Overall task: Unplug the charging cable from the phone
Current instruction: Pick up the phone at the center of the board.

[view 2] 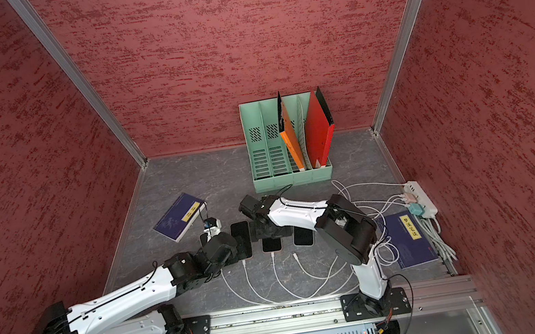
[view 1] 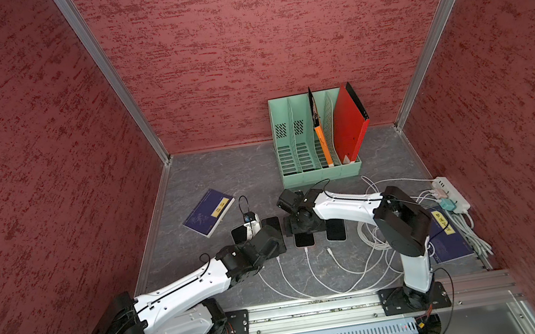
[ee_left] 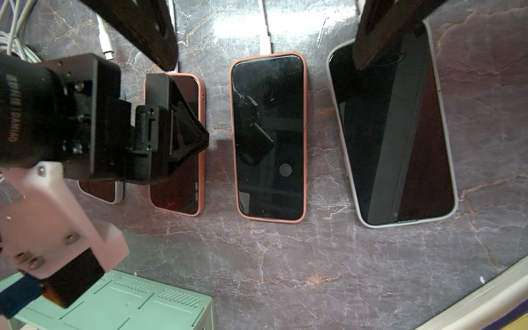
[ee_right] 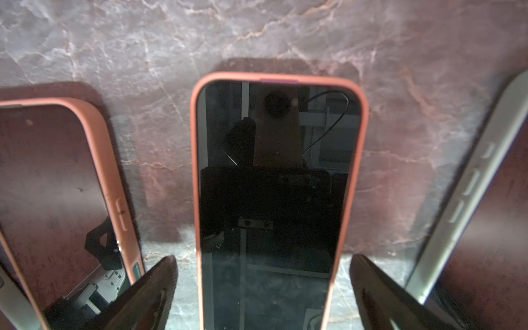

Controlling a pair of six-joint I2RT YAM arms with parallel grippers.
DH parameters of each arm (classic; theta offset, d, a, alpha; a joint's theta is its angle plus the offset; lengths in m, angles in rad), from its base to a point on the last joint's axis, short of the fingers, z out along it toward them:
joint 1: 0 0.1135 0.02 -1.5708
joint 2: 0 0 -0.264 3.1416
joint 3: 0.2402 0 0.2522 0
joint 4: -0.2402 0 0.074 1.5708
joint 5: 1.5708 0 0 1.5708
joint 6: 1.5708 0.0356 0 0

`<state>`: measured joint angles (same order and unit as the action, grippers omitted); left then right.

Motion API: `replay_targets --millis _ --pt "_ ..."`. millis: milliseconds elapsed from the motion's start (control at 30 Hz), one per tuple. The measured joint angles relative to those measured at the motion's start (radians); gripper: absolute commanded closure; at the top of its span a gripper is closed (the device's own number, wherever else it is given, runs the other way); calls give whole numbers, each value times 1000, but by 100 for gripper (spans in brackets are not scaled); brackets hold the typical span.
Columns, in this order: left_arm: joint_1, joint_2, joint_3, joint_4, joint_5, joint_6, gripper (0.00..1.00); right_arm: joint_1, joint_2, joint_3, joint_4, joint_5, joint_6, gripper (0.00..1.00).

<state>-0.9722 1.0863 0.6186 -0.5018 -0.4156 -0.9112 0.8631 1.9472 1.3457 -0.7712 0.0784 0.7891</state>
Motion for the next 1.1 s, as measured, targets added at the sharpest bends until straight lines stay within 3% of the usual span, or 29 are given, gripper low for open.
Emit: replay_targets --millis 500,767,933,1100 --pt "0 15 0 39 22 15 0 -9 12 -21 23 -8 -4 4" --pt "0 15 0 88 50 29 0 -9 13 -23 23 -9 -4 11" --pt "-4 15 -27 126 69 29 0 -10 13 -26 25 -6 -5 20" --pt "-4 0 -65 174 95 17 1 -10 13 -26 27 -8 -4 44"
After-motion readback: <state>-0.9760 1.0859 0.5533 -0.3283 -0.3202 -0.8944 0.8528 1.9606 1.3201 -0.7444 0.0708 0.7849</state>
